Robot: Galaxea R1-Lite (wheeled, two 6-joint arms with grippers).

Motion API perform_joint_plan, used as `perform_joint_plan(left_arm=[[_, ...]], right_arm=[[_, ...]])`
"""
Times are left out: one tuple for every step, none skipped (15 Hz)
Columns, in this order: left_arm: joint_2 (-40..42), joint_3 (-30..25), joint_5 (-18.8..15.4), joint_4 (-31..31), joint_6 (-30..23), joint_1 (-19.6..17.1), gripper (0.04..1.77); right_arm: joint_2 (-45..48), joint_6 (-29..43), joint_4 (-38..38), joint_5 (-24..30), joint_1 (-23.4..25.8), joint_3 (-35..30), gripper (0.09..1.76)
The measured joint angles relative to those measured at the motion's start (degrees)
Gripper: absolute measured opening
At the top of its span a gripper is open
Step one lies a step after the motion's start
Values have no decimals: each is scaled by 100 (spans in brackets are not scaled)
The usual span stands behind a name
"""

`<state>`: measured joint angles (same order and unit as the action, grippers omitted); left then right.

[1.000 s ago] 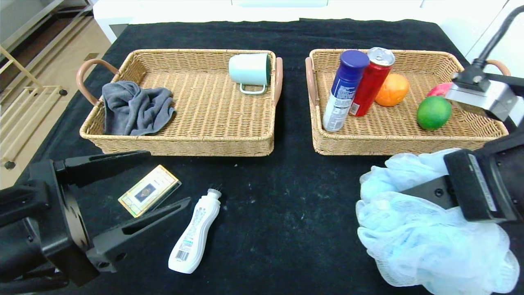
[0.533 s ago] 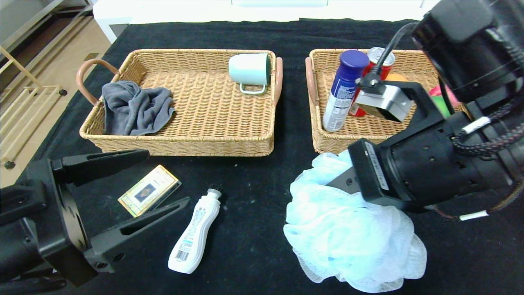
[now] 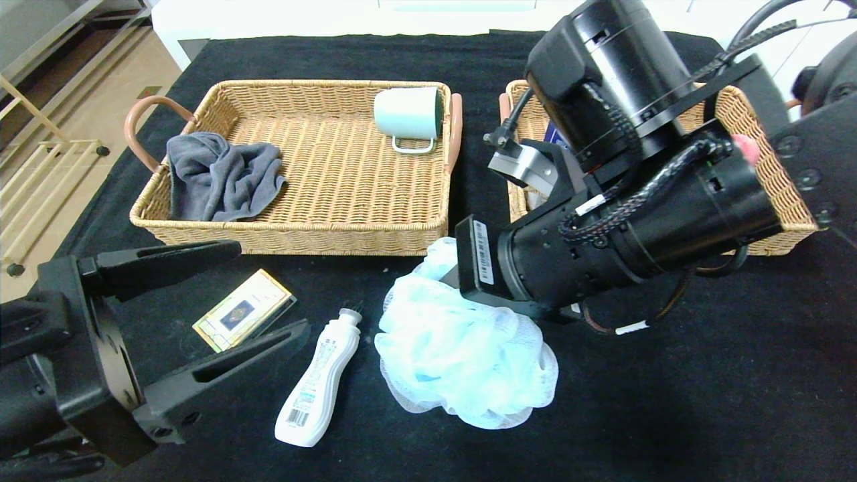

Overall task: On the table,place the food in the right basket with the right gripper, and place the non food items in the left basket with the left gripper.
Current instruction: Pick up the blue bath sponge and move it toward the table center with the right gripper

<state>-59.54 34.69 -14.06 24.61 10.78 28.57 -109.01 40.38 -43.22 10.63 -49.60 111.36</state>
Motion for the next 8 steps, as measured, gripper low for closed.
perform_joint_plan(left_arm=[[1, 2, 0, 0, 7, 0, 172], [9, 4, -2, 0, 9, 0, 172], [15, 4, 0, 2, 9, 0, 172], [17, 4, 0, 0, 9, 0, 172], [20, 4, 0, -2, 9, 2, 172], [20, 0, 0, -4, 7, 4, 172], [20, 0, 0, -2, 7, 4, 172], [22, 0, 0, -2, 9, 4, 172]], right_arm=[[-107, 48, 122, -90, -54, 21, 69], [-216, 66, 265, -188, -111, 41, 69], [-310, 72, 325, -221, -144, 49, 69], [-397, 77, 358, -236, -158, 63, 69], [-466, 78, 363, -243, -169, 73, 69], [-510, 77, 369, -256, -174, 74, 69], [-540, 78, 386, -286, -174, 77, 68], [-568, 78, 428, -336, -177, 79, 68]])
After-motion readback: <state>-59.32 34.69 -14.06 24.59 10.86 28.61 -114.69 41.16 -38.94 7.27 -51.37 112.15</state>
